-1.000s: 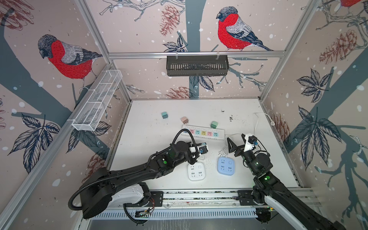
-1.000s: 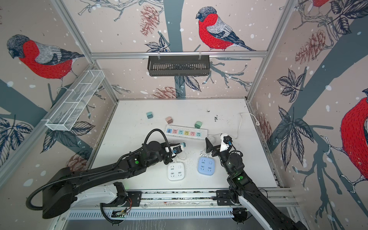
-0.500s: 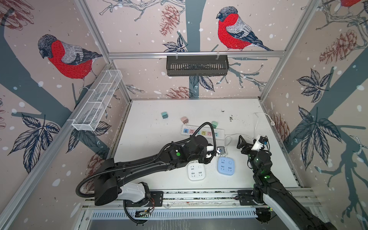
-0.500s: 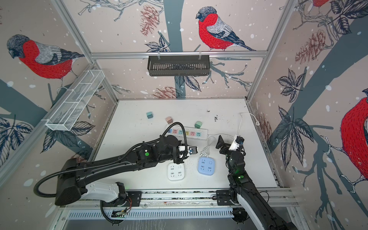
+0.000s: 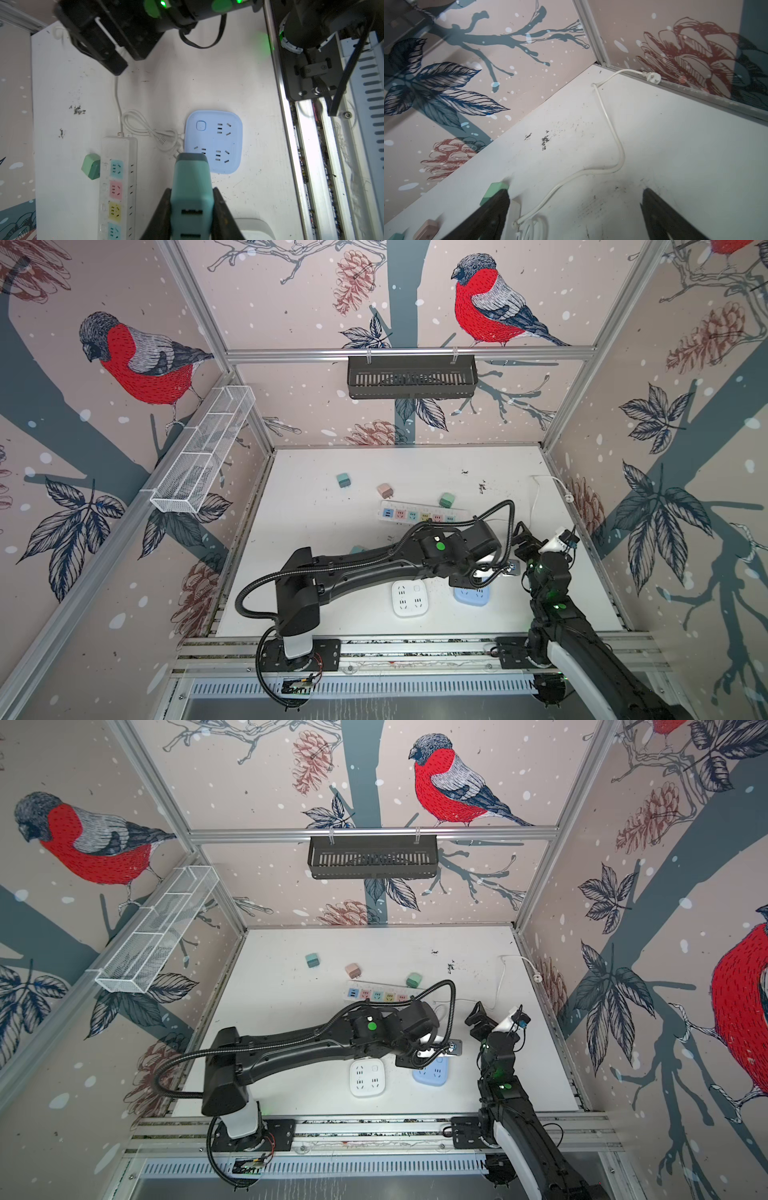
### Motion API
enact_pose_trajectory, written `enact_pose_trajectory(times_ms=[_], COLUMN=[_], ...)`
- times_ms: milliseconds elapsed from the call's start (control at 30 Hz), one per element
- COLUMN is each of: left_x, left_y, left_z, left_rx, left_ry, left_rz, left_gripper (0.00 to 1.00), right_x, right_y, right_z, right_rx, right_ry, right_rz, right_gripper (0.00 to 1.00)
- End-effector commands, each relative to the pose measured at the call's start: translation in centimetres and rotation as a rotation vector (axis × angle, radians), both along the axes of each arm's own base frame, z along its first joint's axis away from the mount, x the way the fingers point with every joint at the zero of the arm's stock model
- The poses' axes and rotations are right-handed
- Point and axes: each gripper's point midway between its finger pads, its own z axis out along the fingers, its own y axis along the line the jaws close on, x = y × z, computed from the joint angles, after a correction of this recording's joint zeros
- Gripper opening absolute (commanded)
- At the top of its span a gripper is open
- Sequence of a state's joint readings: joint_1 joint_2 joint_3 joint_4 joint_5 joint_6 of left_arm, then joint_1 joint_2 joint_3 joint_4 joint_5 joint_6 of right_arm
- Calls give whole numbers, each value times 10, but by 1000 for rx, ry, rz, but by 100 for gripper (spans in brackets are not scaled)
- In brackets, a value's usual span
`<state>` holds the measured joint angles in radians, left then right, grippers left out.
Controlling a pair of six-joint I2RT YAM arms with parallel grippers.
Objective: Insert the plug
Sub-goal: 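Carry the teal adapter over the light-blue socket with the left gripper while right arm rises, then lower the teal adapter's prongs into the light-blue socket with the left gripper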
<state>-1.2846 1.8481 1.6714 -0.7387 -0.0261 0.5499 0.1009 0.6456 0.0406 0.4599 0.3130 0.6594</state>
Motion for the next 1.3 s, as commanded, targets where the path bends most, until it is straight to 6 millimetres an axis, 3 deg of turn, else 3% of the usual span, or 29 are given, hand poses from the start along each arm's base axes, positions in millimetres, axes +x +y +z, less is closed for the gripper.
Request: enact_pose_trajectory(times_ms=[0,133,400,833,1267], left_x=[-15,-24,-26,-22,-11], left_y=[11,-5,-25,-25,-34], left_z=[-25,-41,-51,-81,-80], left_rx=[147,178,163,230,178], left_ry=[34,55,71,71,54], left_rz=[-21,-56,-96,-95,-79], left_gripper=[0,0,0,0,0], right_x=[4,9,12,12,13], right_y=[-3,-3,-1,-2,-3], right_z=[-7,-15,-18,-19,-20], right_rx=[65,77,83,86,91], right_ry=[37,93,116,116,119], right_rz=[-10,-6,11,10,6], right_gripper=[100,100,100,100,100])
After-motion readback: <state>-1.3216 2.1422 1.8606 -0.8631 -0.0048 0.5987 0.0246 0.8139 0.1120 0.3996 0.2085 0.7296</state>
